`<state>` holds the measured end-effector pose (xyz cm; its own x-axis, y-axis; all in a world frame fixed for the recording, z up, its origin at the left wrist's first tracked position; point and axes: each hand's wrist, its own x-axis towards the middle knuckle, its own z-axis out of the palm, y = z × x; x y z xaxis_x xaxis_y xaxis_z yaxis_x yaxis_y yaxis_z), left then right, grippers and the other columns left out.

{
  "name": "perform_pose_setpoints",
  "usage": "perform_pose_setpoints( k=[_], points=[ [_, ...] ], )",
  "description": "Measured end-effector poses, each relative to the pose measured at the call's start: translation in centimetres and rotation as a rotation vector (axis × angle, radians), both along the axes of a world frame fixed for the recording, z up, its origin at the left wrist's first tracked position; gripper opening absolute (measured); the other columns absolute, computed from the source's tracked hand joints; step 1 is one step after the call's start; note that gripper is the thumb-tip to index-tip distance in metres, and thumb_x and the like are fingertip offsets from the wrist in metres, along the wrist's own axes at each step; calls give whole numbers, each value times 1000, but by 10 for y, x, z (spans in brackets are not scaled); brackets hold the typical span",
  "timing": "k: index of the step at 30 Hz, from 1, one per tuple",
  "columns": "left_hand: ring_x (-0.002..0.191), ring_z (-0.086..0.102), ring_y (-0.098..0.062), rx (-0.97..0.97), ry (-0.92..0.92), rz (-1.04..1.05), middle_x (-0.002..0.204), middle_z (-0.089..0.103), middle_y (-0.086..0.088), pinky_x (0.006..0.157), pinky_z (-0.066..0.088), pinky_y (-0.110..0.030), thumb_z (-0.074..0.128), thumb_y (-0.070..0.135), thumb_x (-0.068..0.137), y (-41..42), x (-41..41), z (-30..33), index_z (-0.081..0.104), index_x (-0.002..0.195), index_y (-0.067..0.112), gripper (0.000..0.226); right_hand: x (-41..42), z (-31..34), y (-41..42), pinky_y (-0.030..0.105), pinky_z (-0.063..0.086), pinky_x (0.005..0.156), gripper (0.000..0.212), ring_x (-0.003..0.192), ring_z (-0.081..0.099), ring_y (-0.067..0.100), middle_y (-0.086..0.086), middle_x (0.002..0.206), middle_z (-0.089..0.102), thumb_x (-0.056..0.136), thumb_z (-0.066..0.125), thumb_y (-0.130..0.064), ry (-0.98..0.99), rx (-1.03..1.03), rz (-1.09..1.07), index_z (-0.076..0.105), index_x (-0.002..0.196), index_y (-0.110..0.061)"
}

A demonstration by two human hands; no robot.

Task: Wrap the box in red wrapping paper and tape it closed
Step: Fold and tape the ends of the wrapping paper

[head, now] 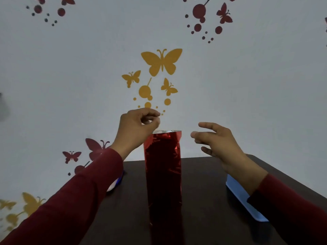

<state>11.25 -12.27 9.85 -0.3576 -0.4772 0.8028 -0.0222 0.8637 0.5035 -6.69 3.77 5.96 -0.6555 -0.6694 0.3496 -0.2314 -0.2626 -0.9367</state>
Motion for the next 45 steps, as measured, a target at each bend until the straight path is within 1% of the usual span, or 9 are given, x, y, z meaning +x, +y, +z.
perform_pose_setpoints(
  k=[2,4,11,16,26,34,38,41,45],
  points=[
    [85,68,7,92,71,126,91,75,22,77,47,-4,73,19,92,-23,12,-16,80,97,29,13,2,6,-12,33,58,88,42,96,72,10,0,108,79,87,83,-22,-89,-9,34,67,126,-26],
    [90,69,1,298,118,188,90,74,23,87,57,-22,70,20,92,-48,20,-38,78,93,33,15,3,11,-24,31,56,79,42,87,69,9,1,110,79,84,85,-20,-170,-13,75,68,122,-24],
    [123,58,-18,807,-59,-175,126,67,11,100,51,-41,65,32,100,-72,12,-74,76,115,34,18,9,29,-51,19,40,49,38,61,50,7,3,109,76,78,88,-13,-255,39,56,72,112,-16],
    [120,64,-17,833,-179,-297,120,74,11,105,50,-45,73,49,91,-67,0,-69,78,114,32,29,9,39,-59,19,37,48,26,62,46,8,7,116,77,79,87,-12,-224,89,28,73,101,-16],
    [114,65,-13,760,-317,-284,110,77,10,101,51,-50,83,42,82,-60,-9,-59,80,106,38,25,22,45,-81,20,30,40,22,45,31,11,12,85,60,78,87,-11,-57,265,-22,76,97,-6],
    [105,70,-9,805,-290,-323,107,79,5,98,51,-55,88,31,77,-60,-11,-67,80,108,34,32,27,37,-95,32,47,60,48,73,59,27,23,98,71,72,87,-6,142,313,-63,70,115,8],
    [108,70,-10,815,-286,-330,107,79,4,95,50,-54,88,29,77,-60,-11,-68,80,109,34,33,29,32,-97,53,58,95,44,107,68,37,25,117,69,72,87,-5,193,327,-112,71,111,8],
    [107,69,-9,818,-271,-329,105,79,7,94,50,-54,89,27,77,-60,-11,-68,81,105,35,31,30,26,-100,49,59,94,18,93,69,26,18,103,70,75,85,-6,222,360,-133,74,88,-1],
    [110,69,-12,820,-261,-324,105,79,5,94,51,-53,90,28,75,-61,-12,-70,81,106,35,33,27,18,-103,45,62,90,28,76,63,15,3,81,65,73,87,-6,195,352,-164,62,66,-18]
  ],
)
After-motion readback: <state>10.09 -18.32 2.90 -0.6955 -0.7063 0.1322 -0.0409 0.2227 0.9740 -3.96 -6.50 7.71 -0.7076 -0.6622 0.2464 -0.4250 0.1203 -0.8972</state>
